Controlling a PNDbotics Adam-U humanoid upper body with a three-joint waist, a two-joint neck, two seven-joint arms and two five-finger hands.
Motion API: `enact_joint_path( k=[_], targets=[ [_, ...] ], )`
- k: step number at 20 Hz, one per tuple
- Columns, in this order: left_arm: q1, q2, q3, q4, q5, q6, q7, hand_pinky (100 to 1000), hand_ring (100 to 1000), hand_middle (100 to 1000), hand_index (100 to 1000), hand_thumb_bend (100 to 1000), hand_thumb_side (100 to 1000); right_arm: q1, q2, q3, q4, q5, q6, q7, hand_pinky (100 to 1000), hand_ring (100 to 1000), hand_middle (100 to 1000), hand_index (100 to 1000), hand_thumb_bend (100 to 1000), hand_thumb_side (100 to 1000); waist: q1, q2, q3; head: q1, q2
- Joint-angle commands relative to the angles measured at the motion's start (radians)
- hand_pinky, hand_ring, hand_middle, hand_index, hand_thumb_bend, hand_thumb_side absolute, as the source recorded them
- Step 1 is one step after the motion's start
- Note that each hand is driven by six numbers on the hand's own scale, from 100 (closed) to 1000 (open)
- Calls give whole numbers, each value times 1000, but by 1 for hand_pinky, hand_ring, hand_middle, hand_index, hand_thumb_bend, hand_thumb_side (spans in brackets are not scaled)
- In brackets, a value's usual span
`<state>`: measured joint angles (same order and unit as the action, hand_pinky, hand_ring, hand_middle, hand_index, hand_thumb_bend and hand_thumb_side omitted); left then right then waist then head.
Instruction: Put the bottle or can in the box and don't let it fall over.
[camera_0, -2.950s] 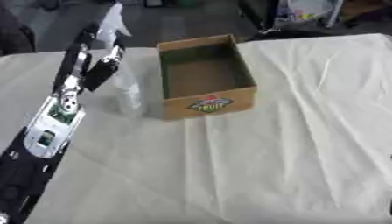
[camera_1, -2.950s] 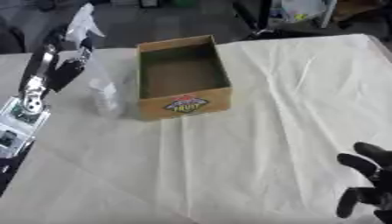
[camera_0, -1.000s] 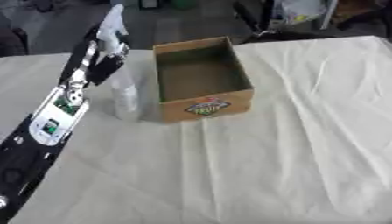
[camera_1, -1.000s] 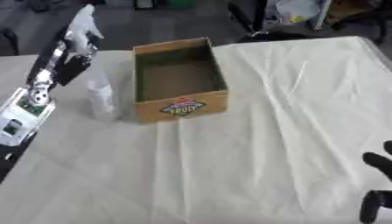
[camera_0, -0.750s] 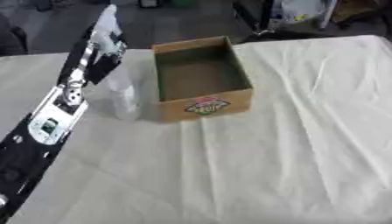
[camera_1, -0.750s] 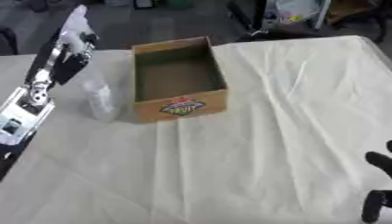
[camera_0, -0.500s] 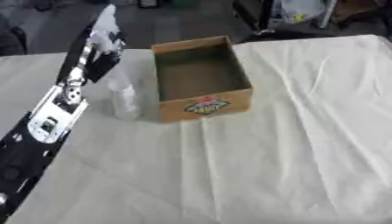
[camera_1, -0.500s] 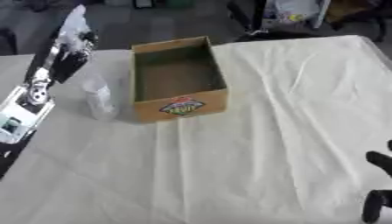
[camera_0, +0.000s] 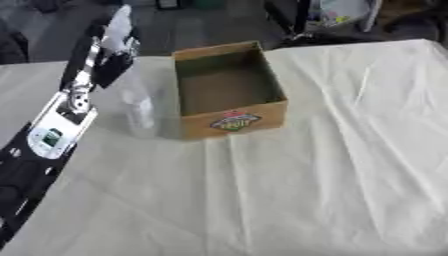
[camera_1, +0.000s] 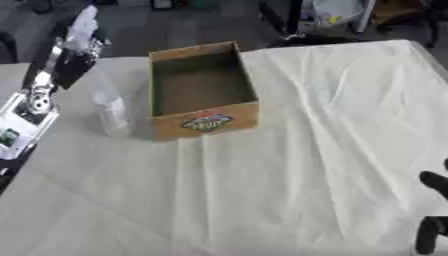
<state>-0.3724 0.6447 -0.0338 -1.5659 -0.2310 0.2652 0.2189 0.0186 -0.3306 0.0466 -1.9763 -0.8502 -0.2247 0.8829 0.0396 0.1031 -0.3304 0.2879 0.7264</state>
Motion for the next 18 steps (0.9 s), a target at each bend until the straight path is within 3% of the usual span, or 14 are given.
enact_joint_path(
  k=[1,18],
  targets=[
    [-19,46,3,-15,1,0,-1,1000,1000,1000,968,275,867,-9,-9,-9,-24,-9,-1,-9,559,1000,1000,928,100,470,-3,-6,-2,2,-8],
    [-35,59,-12,21,-37,-7,-42,1000,1000,1000,966,229,850,-12,-4,-7,-24,-9,-8,-32,559,1000,1000,923,100,470,-7,1,-8,2,-13]
  ],
)
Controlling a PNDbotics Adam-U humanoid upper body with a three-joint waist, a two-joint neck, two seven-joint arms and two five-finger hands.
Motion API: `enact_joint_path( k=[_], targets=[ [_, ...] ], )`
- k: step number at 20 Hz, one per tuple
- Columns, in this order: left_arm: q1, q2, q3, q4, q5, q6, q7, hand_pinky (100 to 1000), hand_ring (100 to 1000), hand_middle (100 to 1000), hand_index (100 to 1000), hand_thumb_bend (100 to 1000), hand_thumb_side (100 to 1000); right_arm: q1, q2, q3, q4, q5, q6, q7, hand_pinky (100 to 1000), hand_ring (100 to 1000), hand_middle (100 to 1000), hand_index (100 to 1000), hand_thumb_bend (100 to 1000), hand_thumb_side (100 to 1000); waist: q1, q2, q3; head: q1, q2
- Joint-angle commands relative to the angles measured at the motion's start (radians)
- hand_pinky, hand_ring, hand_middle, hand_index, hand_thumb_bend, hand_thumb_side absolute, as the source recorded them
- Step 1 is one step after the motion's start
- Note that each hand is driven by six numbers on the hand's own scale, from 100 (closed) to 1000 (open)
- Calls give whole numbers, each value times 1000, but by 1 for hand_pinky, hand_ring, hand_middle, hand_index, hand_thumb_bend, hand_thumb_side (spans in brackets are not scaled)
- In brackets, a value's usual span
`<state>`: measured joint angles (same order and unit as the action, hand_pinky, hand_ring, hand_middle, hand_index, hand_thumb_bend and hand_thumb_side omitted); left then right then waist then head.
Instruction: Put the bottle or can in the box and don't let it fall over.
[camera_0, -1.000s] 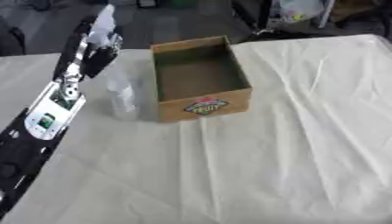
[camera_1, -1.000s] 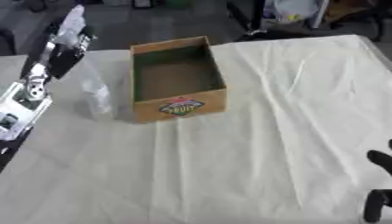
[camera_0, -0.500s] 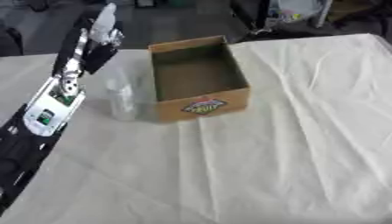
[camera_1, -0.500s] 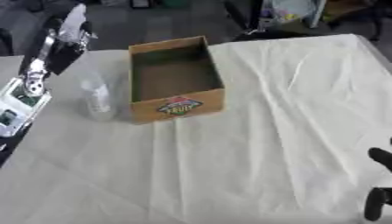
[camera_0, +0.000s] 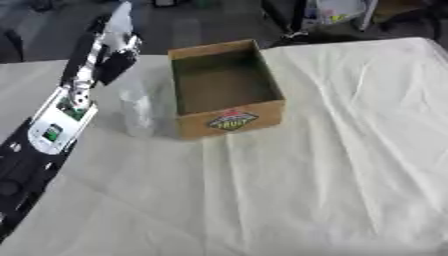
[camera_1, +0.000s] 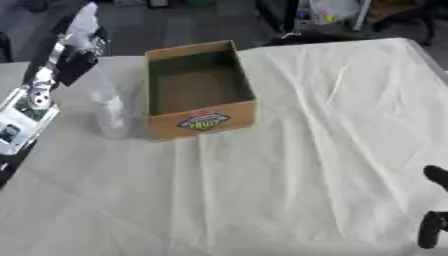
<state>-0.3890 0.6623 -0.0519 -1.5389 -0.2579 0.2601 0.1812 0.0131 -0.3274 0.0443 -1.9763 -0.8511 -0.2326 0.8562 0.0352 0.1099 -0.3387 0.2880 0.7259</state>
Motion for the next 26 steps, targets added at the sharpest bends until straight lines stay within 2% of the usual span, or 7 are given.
enact_joint_path(
  k=[1,11,13,17,26],
  targets=[
    [-19,42,6,-5,-11,-2,-5,1000,1000,1000,969,211,867,-7,-7,-5,-24,-8,0,-5,558,1000,1000,924,100,470,-3,-5,0,1,-13],
    [-26,54,-7,27,20,-16,-6,1000,1000,1000,969,193,873,-5,-7,-3,-24,-6,-4,-4,554,1000,1000,923,100,470,-6,-3,1,2,-17],
    [-28,56,-9,32,26,-17,-1,1000,1000,1000,968,190,872,-6,-7,-3,-24,-6,-4,-5,601,1000,1000,924,100,470,-6,-2,0,1,-18],
    [-33,61,-12,37,39,-21,4,1000,1000,1000,966,186,868,-7,-7,-3,-24,-6,-3,-10,750,1000,1000,923,100,470,-5,-1,-2,1,-19],
    [-41,73,-11,47,43,-19,14,1000,1000,1000,962,180,852,-10,-7,-2,-24,-7,-1,-19,760,1000,1000,922,100,470,-5,0,-7,1,-19]
  ],
)
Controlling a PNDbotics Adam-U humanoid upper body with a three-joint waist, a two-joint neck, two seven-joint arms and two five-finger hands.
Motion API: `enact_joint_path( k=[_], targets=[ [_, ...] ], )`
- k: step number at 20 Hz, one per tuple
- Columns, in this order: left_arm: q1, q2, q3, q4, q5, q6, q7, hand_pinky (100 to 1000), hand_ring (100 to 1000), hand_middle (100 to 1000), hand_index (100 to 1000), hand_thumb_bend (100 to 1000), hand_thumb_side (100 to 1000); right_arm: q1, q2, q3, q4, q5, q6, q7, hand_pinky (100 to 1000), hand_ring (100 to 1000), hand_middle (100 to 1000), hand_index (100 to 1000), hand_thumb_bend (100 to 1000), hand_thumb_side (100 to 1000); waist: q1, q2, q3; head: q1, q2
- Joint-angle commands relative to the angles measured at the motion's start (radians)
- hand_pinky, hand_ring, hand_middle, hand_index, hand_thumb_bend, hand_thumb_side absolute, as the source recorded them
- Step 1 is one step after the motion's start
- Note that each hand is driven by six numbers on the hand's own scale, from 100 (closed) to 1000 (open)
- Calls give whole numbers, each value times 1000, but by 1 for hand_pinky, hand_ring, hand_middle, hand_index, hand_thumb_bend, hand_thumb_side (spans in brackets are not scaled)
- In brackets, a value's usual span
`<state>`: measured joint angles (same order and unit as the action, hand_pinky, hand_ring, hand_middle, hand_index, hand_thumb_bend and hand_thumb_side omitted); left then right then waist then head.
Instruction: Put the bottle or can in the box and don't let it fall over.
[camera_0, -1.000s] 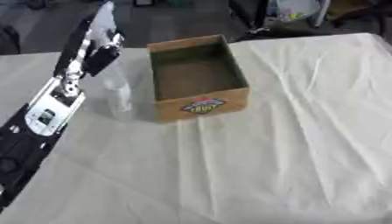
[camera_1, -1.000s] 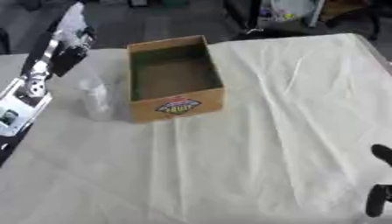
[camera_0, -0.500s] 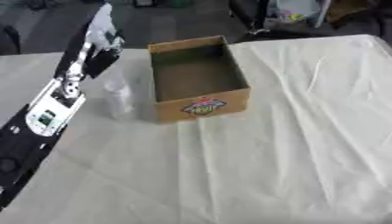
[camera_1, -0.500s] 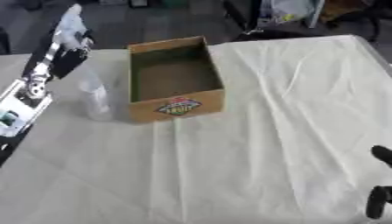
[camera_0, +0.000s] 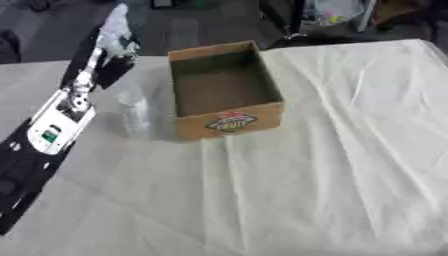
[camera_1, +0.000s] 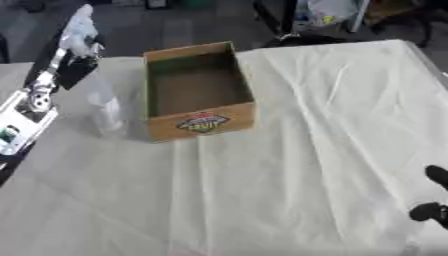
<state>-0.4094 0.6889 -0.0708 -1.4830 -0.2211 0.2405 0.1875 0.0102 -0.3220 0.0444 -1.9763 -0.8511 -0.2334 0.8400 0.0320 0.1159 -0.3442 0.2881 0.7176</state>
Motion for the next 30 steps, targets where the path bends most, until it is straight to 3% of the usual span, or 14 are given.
enact_joint_path(
  k=[1,18,30],
  targets=[
    [-21,48,9,-10,6,2,10,1000,1000,1000,962,180,851,-7,-12,-2,-24,-7,0,-3,758,1000,1000,922,100,470,-1,-6,-2,0,-10],
    [-32,73,18,1,-6,30,47,1000,1000,1000,963,277,897,-11,-11,0,-24,-8,8,-7,760,1000,1000,924,100,470,1,-6,-10,-1,-11],
    [-46,78,8,13,-5,19,29,1000,1000,1000,951,225,877,-15,-8,1,-24,-9,11,-17,756,1000,1000,921,100,470,2,-1,-19,-1,-14]
  ],
)
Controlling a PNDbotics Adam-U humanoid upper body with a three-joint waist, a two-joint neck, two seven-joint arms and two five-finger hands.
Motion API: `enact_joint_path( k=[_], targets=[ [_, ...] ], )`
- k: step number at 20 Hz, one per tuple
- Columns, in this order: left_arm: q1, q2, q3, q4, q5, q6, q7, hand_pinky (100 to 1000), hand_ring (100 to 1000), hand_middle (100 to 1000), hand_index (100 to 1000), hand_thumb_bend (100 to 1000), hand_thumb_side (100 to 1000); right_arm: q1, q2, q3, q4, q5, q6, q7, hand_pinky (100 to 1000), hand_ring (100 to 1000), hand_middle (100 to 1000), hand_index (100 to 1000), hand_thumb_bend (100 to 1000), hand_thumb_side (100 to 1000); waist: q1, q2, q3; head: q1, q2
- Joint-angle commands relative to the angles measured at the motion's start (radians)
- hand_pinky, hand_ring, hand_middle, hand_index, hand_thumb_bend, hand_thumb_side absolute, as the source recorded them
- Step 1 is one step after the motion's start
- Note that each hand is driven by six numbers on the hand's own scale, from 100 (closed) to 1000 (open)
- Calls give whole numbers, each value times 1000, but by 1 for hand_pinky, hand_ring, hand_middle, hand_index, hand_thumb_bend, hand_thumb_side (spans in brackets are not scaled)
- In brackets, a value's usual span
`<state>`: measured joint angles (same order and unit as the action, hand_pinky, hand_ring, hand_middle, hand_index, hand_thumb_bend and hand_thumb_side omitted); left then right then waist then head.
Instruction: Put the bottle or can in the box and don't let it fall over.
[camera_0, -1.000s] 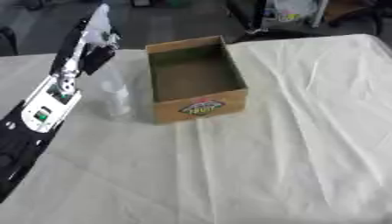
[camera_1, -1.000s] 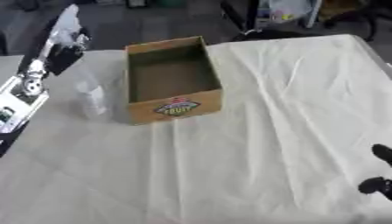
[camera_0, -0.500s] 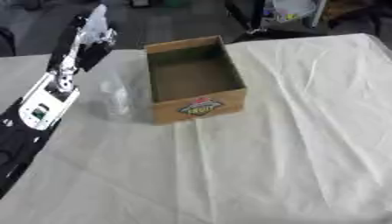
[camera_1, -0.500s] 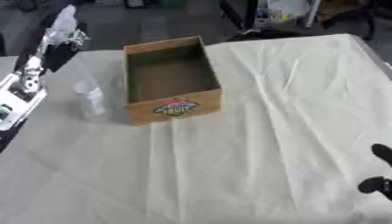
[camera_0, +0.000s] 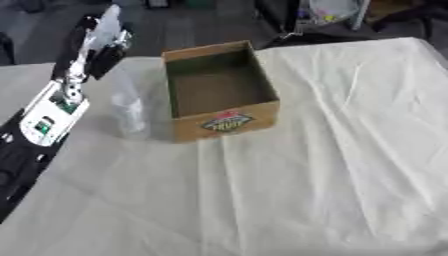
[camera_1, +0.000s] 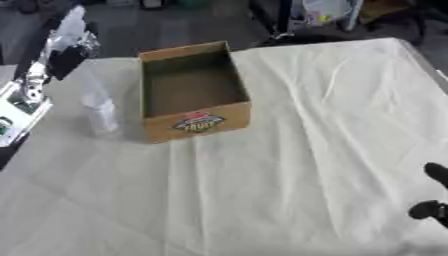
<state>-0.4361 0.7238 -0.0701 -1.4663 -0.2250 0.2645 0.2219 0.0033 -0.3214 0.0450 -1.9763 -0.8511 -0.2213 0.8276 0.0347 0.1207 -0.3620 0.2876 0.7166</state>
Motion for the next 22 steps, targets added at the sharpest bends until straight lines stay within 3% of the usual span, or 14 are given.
enact_joint_path(
  k=[1,7,14,17,22],
  targets=[
    [-20,43,6,-3,0,-7,-8,1000,1000,1000,944,210,867,-8,-8,0,-24,-9,0,-7,757,1000,1000,921,100,470,-1,-5,-1,-1,-13],
    [-25,41,1,-3,15,-30,-26,987,1000,1000,912,111,779,-10,-8,1,-24,-9,0,-12,755,1000,1000,920,100,470,-1,-4,-2,0,-14],
    [-25,40,0,-4,39,-61,-43,957,1000,949,847,100,617,-9,-9,1,-24,-10,-1,-9,754,1000,1000,920,100,470,-2,-3,1,-1,-13],
    [-27,39,1,-4,61,-71,-32,925,1000,856,776,100,503,-8,-10,1,-24,-12,-2,-8,754,1000,1000,919,100,470,-3,-3,2,-1,-13],
    [-30,40,4,-4,117,-76,13,887,1000,709,669,100,414,-8,-11,0,-24,-14,-4,-6,755,1000,1000,920,100,470,-3,-3,3,-1,-13]
  ],
)
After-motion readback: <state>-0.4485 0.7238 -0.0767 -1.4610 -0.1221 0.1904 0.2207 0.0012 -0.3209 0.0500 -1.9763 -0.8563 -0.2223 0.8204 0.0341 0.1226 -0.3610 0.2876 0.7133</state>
